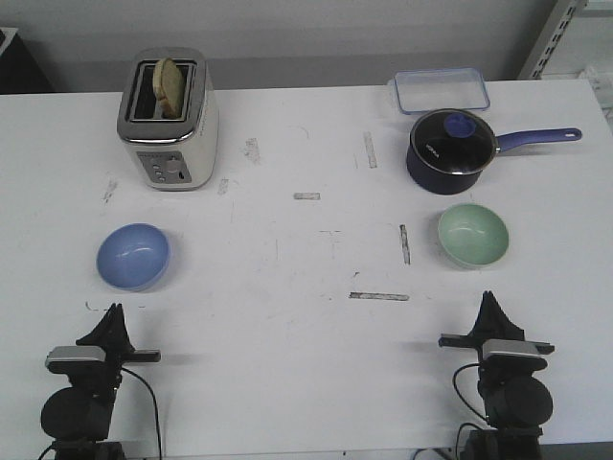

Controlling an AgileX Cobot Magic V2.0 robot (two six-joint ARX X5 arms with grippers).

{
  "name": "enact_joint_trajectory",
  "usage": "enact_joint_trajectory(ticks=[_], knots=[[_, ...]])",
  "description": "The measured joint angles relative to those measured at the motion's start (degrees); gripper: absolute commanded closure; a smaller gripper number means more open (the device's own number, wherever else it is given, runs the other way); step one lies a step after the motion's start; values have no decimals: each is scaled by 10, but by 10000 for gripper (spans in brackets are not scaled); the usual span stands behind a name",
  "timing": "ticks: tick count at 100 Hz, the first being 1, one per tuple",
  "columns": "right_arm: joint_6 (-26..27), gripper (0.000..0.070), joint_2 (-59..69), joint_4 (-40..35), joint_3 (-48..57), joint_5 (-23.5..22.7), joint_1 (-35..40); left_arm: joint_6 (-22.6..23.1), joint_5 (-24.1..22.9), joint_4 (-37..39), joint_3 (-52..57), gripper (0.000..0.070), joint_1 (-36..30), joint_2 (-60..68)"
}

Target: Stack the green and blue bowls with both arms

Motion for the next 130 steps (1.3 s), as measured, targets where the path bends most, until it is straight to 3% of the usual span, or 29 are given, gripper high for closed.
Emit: enact_joint_trajectory(ticks=[45,64,90,103,130], knots=[[0,700,0,15,0,2,0,0,0,0,0,699,0,0],[-11,700,0,113,2,36,-1,0,0,0,0,699,0,0],[-52,700,66,100,167,42,-1,0,0,0,0,699,0,0],[-56,700,167,34,295,42,-1,0,0,0,0,699,0,0],[-72,699,426,-207,579,40,-2,0,0,0,0,699,0,0]])
